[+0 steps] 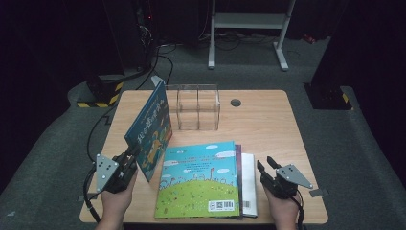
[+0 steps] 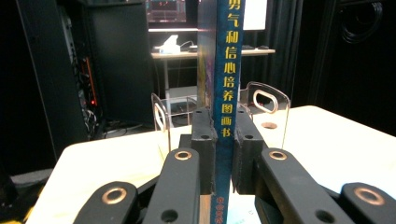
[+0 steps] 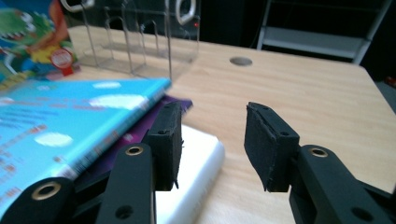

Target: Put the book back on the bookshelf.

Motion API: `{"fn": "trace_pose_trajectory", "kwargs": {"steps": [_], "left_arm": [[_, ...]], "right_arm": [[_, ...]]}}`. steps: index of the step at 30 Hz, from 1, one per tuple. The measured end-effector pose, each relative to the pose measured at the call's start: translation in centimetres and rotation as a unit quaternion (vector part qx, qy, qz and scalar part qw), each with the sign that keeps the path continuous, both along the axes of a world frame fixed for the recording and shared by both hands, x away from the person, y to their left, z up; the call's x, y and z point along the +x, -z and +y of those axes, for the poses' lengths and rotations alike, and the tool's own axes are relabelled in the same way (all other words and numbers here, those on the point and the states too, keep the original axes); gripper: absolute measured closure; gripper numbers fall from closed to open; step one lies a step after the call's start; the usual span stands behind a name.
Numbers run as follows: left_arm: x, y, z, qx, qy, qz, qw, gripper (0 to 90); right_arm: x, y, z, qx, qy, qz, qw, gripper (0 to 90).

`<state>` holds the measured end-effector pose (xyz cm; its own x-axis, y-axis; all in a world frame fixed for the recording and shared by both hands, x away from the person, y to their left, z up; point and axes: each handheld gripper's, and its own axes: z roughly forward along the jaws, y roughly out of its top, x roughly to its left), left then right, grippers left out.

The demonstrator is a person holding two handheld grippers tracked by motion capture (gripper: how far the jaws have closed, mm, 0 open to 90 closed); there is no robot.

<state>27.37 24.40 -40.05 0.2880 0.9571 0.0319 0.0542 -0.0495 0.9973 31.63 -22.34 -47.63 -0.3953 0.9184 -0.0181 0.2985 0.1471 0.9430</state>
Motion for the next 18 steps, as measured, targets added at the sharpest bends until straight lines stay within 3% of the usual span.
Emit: {"fn": "trace_pose_trajectory", "kwargs": {"steps": [8, 18], "left_arm": [[0.1, 0.2, 0.5, -0.006, -0.002, -0.004, 1.0, 81.4], [0.1, 0.3, 0.7, 0.014, -0.008, -0.011, 0.9998, 79.4]], "right_arm": [[0.4, 1.7, -1.4, 0.017, 0.016, 0.036, 0.9991, 53.9], [0.5, 1.9, -1.5, 0.028, 0.018, 0.044, 0.9985, 54.0]]}}
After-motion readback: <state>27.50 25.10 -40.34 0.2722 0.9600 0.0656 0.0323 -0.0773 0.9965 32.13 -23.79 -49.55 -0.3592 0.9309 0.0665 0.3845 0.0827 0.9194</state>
